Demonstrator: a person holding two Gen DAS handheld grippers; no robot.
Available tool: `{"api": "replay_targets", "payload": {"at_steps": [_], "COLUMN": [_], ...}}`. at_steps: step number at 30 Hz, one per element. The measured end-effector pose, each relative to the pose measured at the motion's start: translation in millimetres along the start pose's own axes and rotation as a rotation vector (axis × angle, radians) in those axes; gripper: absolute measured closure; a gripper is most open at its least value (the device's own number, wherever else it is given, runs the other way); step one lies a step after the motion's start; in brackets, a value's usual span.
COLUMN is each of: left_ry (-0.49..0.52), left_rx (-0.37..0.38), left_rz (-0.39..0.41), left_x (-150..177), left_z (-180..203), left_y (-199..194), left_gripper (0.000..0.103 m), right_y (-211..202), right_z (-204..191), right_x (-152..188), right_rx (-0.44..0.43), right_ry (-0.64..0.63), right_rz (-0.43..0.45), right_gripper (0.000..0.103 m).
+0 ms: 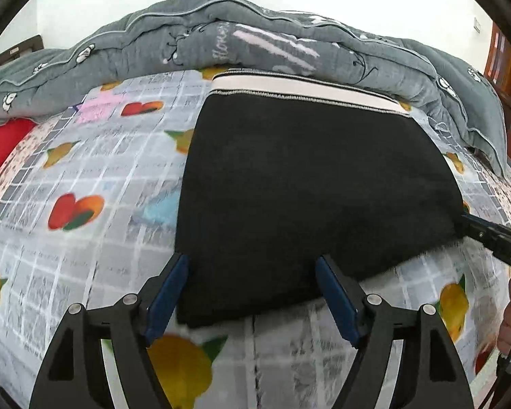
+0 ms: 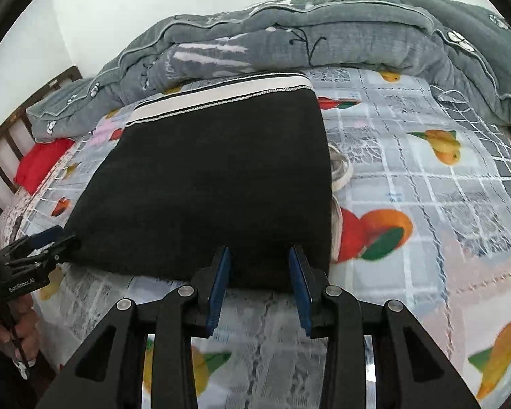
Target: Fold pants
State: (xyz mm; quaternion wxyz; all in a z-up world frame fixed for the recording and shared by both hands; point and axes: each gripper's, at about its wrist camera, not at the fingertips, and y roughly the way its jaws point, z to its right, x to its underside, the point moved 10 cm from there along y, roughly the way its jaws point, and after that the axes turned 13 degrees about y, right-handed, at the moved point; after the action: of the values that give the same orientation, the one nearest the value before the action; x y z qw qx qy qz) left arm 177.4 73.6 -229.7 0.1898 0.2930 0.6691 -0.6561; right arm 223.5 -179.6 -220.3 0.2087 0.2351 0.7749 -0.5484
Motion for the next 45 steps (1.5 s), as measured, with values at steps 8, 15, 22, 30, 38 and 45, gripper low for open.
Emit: {"api": "replay_targets", "payload": {"at_steps": [8, 15, 22, 30, 38, 45], "left_ry": [-0.052, 0.009, 0.04, 0.038, 0.03, 0.039], "left_rx": [0.046, 0.001, -0.036, -0.085, -0.065, -0.059], "left_rz": [-0.021, 0.074, 0.117, 0.168, 0.184, 0.194], "left_x": [15.7, 6.3, 1.8, -8.6, -10.2, -11.3], "left_z": [5.7, 23.8, 41.4, 56.3, 71.7, 79.0], "left_y": [-43.3, -116.2, -159.0, -180.5, -186.7, -190.1], "left_gripper": [0.027, 0.027, 0.022, 0.012, 0.011, 0.011], "right_y": [-52.3, -134.6, -193.4, -222.3, -228.6, -229.7], "right_z": [15.3, 7.3, 15.4, 26.5, 32.1, 37.6], "right_x": [1.2, -0.9, 5.9, 4.6, 10.0, 14.7], "right_rx": [0.052, 0.068, 0.059, 0.141, 0.17, 0.165], "right_ry": [0.046, -0.016, 0.022, -0.023, -0.029, -0.007], "right_rz": [0.017, 0.114, 0.176, 0.256, 0.265, 0.263], "right_gripper": [0.067, 0.054, 0.029, 0.006, 0.006, 0.006]}}
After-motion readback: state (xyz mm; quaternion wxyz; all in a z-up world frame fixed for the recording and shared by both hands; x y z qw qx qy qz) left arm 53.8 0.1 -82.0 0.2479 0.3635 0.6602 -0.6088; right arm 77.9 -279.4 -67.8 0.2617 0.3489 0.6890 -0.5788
